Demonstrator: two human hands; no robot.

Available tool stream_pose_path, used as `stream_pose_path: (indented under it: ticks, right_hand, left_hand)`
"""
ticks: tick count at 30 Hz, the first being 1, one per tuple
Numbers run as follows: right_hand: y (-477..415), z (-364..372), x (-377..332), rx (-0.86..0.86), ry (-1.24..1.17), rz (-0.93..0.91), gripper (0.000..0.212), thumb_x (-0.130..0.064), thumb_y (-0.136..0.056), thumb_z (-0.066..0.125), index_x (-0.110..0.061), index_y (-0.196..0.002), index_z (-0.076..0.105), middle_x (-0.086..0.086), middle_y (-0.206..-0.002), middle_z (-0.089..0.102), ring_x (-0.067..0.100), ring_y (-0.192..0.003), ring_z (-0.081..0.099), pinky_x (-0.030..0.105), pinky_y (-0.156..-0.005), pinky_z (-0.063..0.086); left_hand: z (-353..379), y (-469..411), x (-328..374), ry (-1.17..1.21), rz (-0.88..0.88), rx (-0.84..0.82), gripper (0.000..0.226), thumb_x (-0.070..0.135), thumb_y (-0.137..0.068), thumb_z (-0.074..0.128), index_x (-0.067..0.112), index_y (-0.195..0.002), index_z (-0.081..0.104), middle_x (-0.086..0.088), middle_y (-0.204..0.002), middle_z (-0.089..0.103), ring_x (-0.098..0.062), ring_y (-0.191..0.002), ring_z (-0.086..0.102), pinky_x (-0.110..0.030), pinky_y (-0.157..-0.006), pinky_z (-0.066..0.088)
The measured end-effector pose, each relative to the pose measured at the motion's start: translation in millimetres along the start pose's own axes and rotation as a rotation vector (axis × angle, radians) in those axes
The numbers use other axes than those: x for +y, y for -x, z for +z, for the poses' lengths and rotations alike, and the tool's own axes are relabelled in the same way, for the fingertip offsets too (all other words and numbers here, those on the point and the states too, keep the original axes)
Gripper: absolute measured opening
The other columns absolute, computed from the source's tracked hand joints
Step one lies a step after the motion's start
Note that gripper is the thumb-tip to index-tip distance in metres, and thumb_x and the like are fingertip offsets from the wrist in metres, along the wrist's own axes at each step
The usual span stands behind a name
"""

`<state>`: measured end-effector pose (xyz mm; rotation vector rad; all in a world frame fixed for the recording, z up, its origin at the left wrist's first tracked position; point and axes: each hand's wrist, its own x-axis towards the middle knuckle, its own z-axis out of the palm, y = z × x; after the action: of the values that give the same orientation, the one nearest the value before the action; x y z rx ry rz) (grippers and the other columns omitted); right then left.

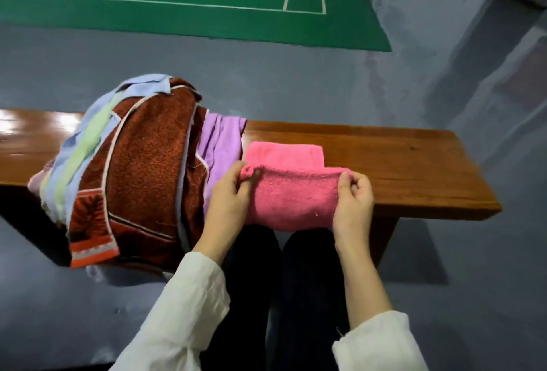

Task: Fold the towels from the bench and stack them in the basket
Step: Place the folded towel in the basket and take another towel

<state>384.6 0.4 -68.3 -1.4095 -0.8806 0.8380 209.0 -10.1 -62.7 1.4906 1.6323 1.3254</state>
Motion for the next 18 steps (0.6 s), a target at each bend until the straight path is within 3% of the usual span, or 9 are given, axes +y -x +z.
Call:
stream_pose_path:
  ticks: [5,9,12,15,18]
  right_hand:
    - [-15,8,9,-0.006,0.060,-0.019,0.014,-0.025,-0.099,0.047,-0.015,-0.100,0.056,-0.005,-0.094,0.061,0.007,-0.088,0.056,0.021,-0.075,0.043]
    - [-36,21,28,-0.042,0.105,0.002,0.013,-0.024,-0.100,0.046,-0.015,-0.100,0.056,-0.011,-0.087,0.059,0.003,-0.080,0.055,0.013,-0.070,0.043]
    - [-59,34,38,-0.042,0.172,-0.023,0.016,-0.025,-0.100,0.046,-0.014,-0.102,0.057,-0.011,-0.086,0.058,0.010,-0.085,0.057,0.028,-0.078,0.045]
    - [-83,49,36,-0.026,0.216,-0.068,0.016,-0.028,-0.099,0.046,-0.017,-0.100,0.057,-0.010,-0.084,0.059,0.013,-0.084,0.057,0.034,-0.077,0.046]
    - [-106,61,33,-0.015,0.268,-0.116,0.015,-0.030,-0.099,0.048,-0.019,-0.096,0.057,-0.010,-0.080,0.059,0.016,-0.080,0.058,0.037,-0.074,0.046]
  left_hand:
    - [8,-13,-9,-0.062,-0.012,0.013,0.025,0.016,-0.095,0.056,0.027,-0.074,0.049,0.015,-0.064,0.054,0.015,-0.062,0.047,-0.008,-0.064,0.035]
    - [19,-33,-25,-0.084,-0.072,-0.018,0.007,0.018,-0.094,0.058,0.021,-0.088,0.061,0.014,-0.079,0.063,0.007,-0.074,0.050,-0.013,-0.067,0.035]
    - [26,-55,-35,-0.156,-0.091,-0.011,0.016,0.024,-0.093,0.060,0.013,-0.102,0.066,0.009,-0.089,0.064,-0.001,-0.087,0.054,-0.017,-0.070,0.032]
    - [29,-81,-39,-0.207,-0.096,0.017,0.021,0.031,-0.091,0.062,0.016,-0.104,0.068,0.009,-0.094,0.067,-0.006,-0.091,0.058,-0.020,-0.076,0.037]
    - [36,-106,-40,-0.184,-0.079,0.034,0.019,0.030,-0.090,0.063,0.019,-0.104,0.069,0.014,-0.095,0.066,0.000,-0.093,0.058,-0.010,-0.078,0.038]
